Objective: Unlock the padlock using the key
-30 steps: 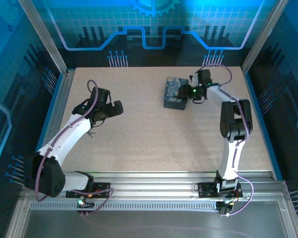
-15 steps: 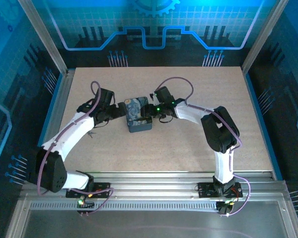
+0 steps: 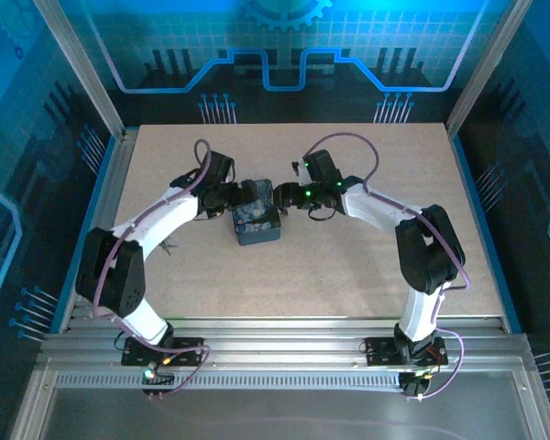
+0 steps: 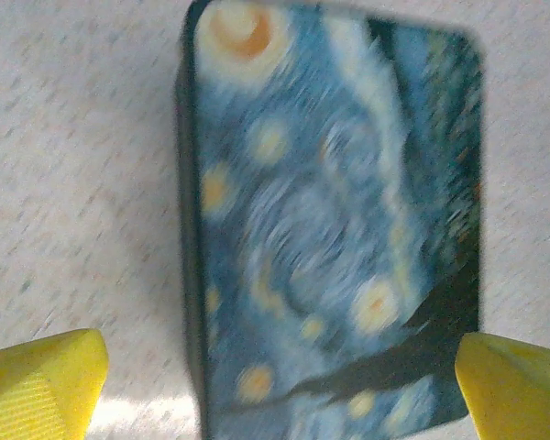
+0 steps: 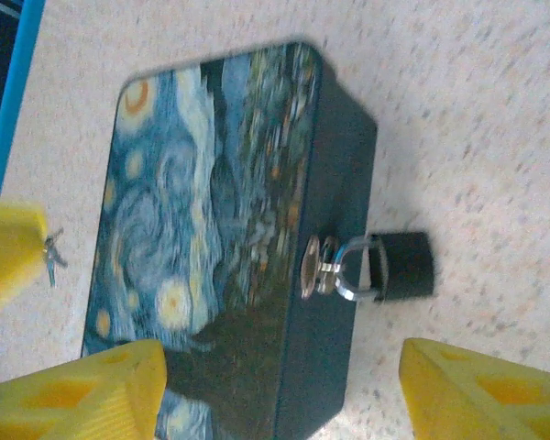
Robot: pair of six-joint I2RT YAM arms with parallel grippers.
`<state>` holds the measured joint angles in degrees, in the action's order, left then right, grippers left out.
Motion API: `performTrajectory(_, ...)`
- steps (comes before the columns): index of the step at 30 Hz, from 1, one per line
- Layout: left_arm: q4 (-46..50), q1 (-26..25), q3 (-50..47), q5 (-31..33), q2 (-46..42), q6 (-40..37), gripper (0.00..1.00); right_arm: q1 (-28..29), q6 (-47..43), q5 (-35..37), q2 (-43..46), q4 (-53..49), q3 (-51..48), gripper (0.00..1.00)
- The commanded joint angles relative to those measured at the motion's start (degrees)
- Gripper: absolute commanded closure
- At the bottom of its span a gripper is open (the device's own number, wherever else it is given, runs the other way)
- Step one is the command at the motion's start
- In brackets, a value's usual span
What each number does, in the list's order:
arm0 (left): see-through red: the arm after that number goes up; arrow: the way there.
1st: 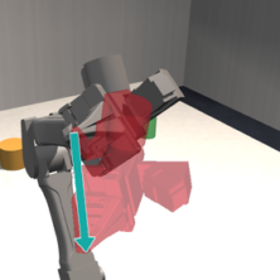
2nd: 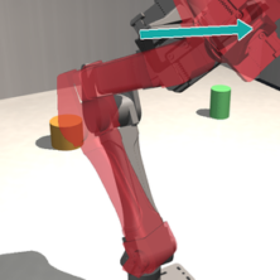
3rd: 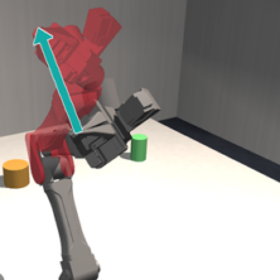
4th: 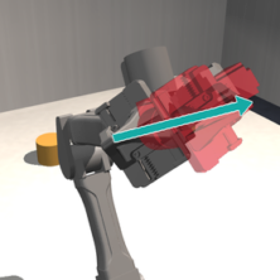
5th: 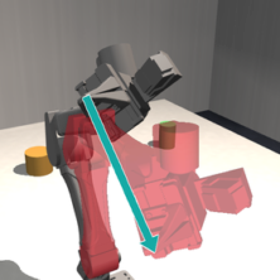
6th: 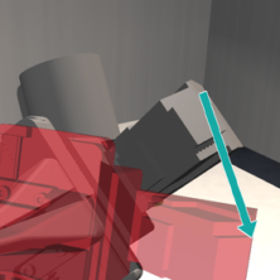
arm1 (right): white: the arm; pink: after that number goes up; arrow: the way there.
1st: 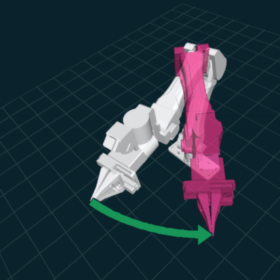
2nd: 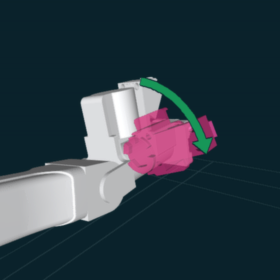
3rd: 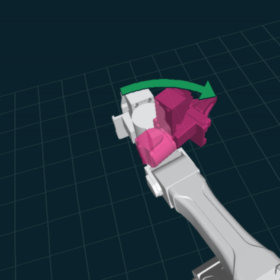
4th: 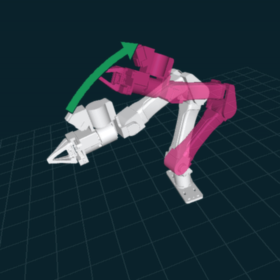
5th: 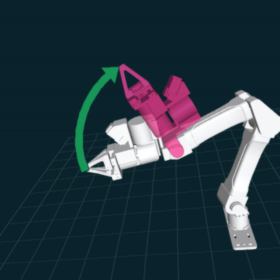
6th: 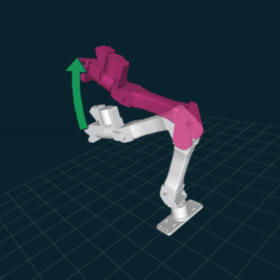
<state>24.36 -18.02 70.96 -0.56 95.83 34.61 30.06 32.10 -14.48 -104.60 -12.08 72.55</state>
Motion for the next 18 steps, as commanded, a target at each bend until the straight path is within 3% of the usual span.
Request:
performTrajectory(1, -3.09, 0.97, 4.02, -4.50, 4.48, 0.02, 0.03, 1.52, 0.86, -2.99, 1.07, 2.20, -3.32, 0.35)
performTrajectory(7, -3.36, 0.88, 8.04, -5.88, 9.94, -0.25, 0.04, 4.22, 2.98, -2.50, -0.93, 4.34, -3.38, 0.41)
performTrajectory(12, -9.30, -0.36, 9.16, -12.01, 12.33, 0.06, 0.05, 8.10, 4.95, -2.86, -2.24, 5.79, -2.24, 0.55)
performTrajectory(18, -11.14, -2.63, 18.47, -16.65, 19.83, 2.02, 0.05, 12.99, 9.09, -0.34, -3.50, 7.96, -0.08, 0.52)
